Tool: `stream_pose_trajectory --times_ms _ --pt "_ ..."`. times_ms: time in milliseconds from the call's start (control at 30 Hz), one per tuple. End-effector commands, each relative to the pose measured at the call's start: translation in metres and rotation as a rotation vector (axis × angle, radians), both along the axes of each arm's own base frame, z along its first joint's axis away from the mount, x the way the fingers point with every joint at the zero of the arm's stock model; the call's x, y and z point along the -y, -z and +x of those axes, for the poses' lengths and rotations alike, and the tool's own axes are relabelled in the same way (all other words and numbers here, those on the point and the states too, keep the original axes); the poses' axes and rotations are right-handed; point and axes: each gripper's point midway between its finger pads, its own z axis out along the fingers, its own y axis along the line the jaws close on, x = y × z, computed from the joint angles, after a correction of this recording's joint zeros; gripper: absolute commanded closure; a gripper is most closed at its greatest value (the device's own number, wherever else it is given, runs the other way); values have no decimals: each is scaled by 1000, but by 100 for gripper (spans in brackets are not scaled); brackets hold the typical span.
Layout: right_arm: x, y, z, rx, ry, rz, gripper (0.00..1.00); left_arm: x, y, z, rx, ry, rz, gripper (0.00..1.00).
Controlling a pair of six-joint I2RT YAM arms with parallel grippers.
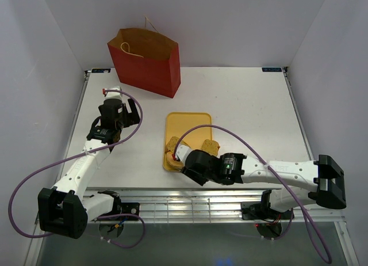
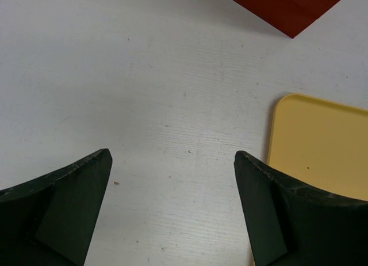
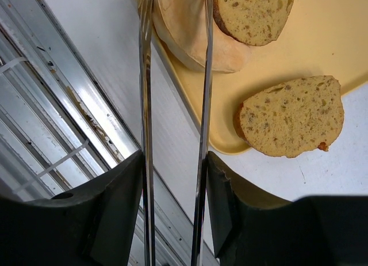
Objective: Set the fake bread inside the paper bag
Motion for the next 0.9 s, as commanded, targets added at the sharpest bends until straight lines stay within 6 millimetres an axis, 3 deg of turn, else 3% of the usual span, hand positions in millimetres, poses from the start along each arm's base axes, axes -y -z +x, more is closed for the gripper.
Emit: stream_pose_trajectory --times_ms 0,100,200,333,500,600,867 --pt "-17 -17 9 53 2 46 50 2 -20 0 48 11 -15 2" --pt "-18 -14 11 56 7 34 55 3 -20 0 48 12 -18 2" --pt "-20 -16 12 60 2 33 75 3 -19 0 46 13 -16 2" --pt "-23 -17 8 45 -17 33 89 3 -18 0 43 13 -15 2" --pt "-25 -27 8 46 -17 52 92 2 -20 0 48 9 -14 2" --pt "-29 -47 8 49 -18 97 92 2 -20 0 48 9 -14 2" --pt "-41 -132 15 130 1 383 92 -2 -25 -1 64 -12 -9 2"
